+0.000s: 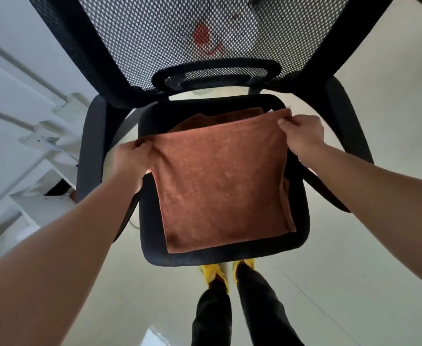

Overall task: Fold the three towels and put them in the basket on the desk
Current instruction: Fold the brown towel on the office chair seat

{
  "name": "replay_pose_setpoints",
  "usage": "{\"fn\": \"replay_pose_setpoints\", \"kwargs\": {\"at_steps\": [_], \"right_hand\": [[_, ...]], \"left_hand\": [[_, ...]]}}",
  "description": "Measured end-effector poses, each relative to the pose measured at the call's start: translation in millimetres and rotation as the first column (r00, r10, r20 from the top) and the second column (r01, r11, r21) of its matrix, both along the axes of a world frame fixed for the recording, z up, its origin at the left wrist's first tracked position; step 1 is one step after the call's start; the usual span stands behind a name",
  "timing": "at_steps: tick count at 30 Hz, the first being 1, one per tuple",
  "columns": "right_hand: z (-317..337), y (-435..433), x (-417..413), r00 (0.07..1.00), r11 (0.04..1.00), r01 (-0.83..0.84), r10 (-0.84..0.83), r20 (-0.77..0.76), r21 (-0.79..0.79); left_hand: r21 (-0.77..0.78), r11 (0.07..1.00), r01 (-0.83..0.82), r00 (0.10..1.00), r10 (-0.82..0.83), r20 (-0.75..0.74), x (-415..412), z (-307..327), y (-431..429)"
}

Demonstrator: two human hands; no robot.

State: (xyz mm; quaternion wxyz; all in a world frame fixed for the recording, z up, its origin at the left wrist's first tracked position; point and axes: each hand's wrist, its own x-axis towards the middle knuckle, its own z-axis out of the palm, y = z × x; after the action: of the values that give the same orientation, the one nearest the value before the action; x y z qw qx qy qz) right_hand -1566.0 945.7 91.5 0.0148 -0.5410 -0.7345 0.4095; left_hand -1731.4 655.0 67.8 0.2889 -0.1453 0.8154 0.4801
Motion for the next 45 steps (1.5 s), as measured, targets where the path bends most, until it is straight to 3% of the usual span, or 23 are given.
{"fn": "replay_pose_setpoints", "kwargs": {"at_steps": [6,10,14,18,21,24,27,31,33,37,41,43,45], "right_hand": [[-51.7,10.1,-13.0,0.991,0.998,-0.041,0.046,0.125,-0.039],[-58.8,-23.8,54.0,0.974,0.997,-0.062,0.068,0.217,-0.035],[-62.1,-64.4,137.9,0.934,0.989,-0.054,0.098,0.343,-0.136],[-70.2,-80.3,188.4,0.844,0.956,-0.259,0.295,0.447,-0.141],[-68.4,-75.4,192.7,0.899,0.938,-0.343,0.313,0.307,0.048],[-50.2,-74.2,176.6,0.959,0.945,-0.278,0.284,-0.01,0.175],[-34.8,-74.9,159.1,0.969,0.989,-0.122,0.137,-0.205,0.085],[-35.5,-77.6,158.4,0.972,0.998,-0.038,0.049,-0.229,0.049],[-39.5,-80.2,166.7,0.98,0.997,-0.043,0.054,-0.19,0.062],[-42.8,-87.1,185.8,0.992,0.995,-0.043,0.053,-0.117,0.087],[-37.6,-91.0,193.0,0.981,0.991,-0.005,0.031,-0.191,0.137],[-34.6,-93.1,196.2,0.976,0.987,0.049,-0.014,-0.218,0.156],[-28.4,-95.6,195.9,0.975,0.984,0.093,-0.06,-0.214,0.15]], "left_hand": [[-0.064,0.996,-0.068,0.997,0.071,0.036,7.3,-46.0,7.3],[-0.286,0.956,-0.063,0.996,0.077,0.038,79.8,-51.8,-20.4],[-0.408,0.912,0.055,0.998,-0.038,0.048,155.4,-44.4,-43.7],[-0.448,0.889,0.091,0.993,-0.114,-0.027,192.2,-40.2,-56.8],[-0.469,0.881,0.061,0.957,-0.185,-0.223,197.4,-38.9,-61.2],[-0.431,0.901,0.058,0.882,-0.248,-0.4,188.8,-27.8,-57.3],[-0.334,0.938,0.094,0.931,-0.202,-0.305,188.6,-20.0,-48.4],[-0.4,0.903,0.156,0.983,-0.18,-0.021,207.1,-46.0,-64.0],[-0.405,0.907,0.116,0.993,-0.113,0.032,214.2,-56.3,-73.2],[-0.332,0.94,0.083,0.994,-0.103,-0.043,214.7,-53.3,-68.7],[-0.193,0.981,-0.024,0.961,-0.031,-0.274,203.6,-39.5,-61.9],[-0.055,0.994,-0.095,0.947,0.074,-0.314,200.2,-25.8,-60.6],[-0.021,0.997,-0.079,0.938,0.067,-0.341,200.7,-11.8,-63.1]]}}
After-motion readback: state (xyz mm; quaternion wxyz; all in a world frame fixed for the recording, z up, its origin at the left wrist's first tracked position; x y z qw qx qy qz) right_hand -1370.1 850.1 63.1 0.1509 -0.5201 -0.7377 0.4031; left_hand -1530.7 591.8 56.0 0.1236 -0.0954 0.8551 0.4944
